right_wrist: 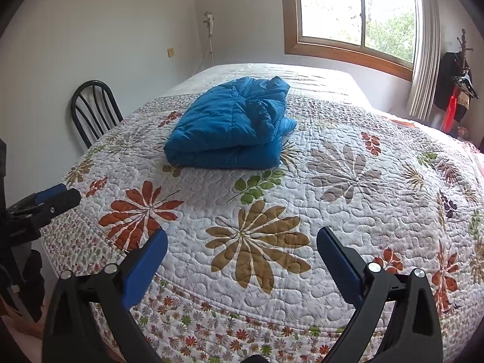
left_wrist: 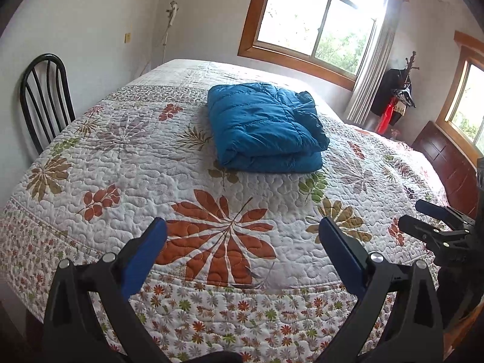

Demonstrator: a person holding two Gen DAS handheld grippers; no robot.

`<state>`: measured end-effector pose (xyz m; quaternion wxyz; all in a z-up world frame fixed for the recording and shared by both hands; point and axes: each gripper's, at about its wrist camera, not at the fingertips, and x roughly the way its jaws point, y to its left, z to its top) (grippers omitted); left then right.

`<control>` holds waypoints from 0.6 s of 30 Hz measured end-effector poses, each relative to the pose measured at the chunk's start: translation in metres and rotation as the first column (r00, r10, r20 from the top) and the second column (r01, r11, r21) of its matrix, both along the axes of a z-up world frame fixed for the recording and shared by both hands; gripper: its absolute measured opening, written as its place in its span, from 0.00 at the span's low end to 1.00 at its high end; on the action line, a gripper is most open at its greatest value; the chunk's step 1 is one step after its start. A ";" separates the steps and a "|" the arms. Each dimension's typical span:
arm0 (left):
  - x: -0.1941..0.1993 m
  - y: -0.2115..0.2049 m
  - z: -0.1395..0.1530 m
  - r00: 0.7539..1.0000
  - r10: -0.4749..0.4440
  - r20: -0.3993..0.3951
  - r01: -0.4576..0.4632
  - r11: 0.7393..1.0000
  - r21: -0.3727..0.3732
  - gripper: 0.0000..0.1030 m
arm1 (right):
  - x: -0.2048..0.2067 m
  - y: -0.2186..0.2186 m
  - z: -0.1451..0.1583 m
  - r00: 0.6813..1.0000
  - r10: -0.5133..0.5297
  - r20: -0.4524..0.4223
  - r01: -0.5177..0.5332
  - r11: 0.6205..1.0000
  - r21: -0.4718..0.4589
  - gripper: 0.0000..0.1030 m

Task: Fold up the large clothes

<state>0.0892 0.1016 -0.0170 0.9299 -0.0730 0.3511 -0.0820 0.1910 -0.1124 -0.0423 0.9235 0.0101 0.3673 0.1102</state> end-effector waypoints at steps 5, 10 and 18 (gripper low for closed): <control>-0.017 -0.005 0.003 1.000 0.000 0.011 -0.001 1.000 0.020 0.97 | -0.010 0.000 -0.001 1.000 -0.008 0.003 0.008 1.000 0.000 0.96; -0.031 -0.009 0.005 1.000 0.008 0.021 -0.008 0.999 0.036 0.97 | -0.018 0.000 0.000 1.000 -0.014 0.012 0.014 1.000 -0.009 0.96; -0.040 -0.015 0.005 1.000 0.021 0.014 -0.022 0.997 0.069 0.97 | -0.026 0.004 0.002 1.000 -0.001 0.023 0.002 1.000 -0.020 0.96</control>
